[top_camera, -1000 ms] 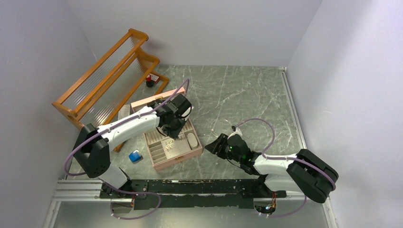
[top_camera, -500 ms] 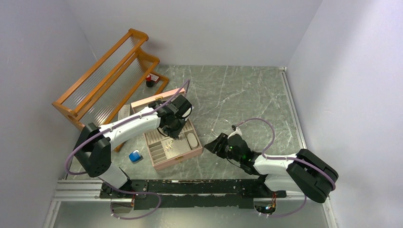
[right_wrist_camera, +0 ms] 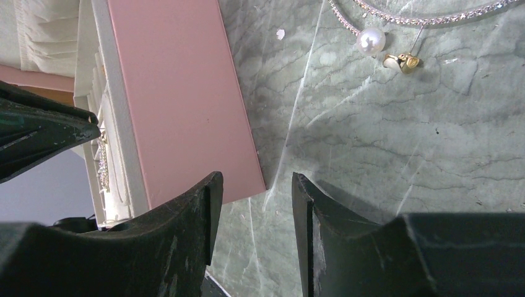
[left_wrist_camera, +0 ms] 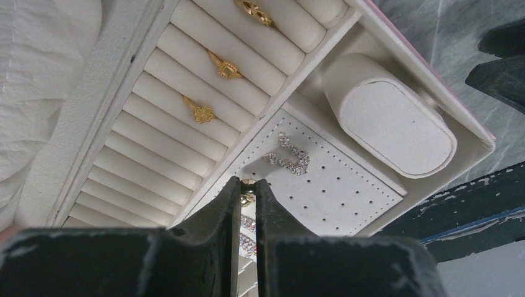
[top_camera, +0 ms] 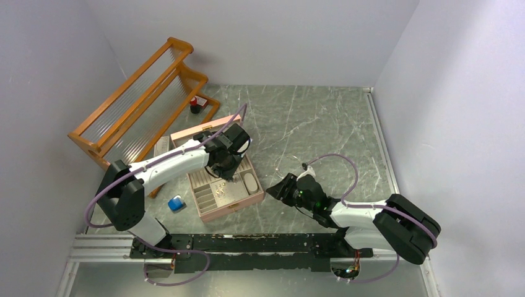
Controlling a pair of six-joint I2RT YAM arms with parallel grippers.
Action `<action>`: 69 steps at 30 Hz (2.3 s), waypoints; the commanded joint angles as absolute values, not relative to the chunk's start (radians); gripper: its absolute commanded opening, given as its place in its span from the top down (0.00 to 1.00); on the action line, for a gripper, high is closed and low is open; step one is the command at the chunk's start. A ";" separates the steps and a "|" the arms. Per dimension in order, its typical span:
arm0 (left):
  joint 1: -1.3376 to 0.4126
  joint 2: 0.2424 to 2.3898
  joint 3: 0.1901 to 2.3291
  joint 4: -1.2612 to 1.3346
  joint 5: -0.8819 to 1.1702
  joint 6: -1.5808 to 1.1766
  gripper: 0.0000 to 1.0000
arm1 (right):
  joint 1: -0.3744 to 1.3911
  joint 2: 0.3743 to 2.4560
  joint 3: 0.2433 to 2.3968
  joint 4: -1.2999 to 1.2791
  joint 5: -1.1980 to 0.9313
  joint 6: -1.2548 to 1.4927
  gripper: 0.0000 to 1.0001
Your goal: Organize the mixed jewelry
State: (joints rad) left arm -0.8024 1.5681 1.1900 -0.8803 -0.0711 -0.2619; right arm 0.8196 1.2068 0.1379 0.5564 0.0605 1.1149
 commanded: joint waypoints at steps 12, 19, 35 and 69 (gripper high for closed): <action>-0.810 1.551 1.235 -0.886 -0.114 -0.270 0.92 | 0.827 1.211 0.132 0.584 0.081 1.115 0.51; -0.809 1.548 1.227 -0.885 -0.094 -0.270 0.92 | 0.826 1.216 0.135 0.584 0.081 1.114 0.51; -0.810 1.560 1.197 -0.874 -0.063 -0.258 0.92 | 0.827 1.222 0.141 0.578 0.080 1.112 0.51; -0.817 1.569 1.200 -0.881 -0.145 -0.293 0.93 | 0.827 1.230 0.143 0.578 0.075 1.114 0.51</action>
State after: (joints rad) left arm -0.8127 1.5711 1.1954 -0.8856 -0.0906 -0.2798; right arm 0.8196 1.2255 0.1379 0.5564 0.0597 1.1149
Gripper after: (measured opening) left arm 0.143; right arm 0.487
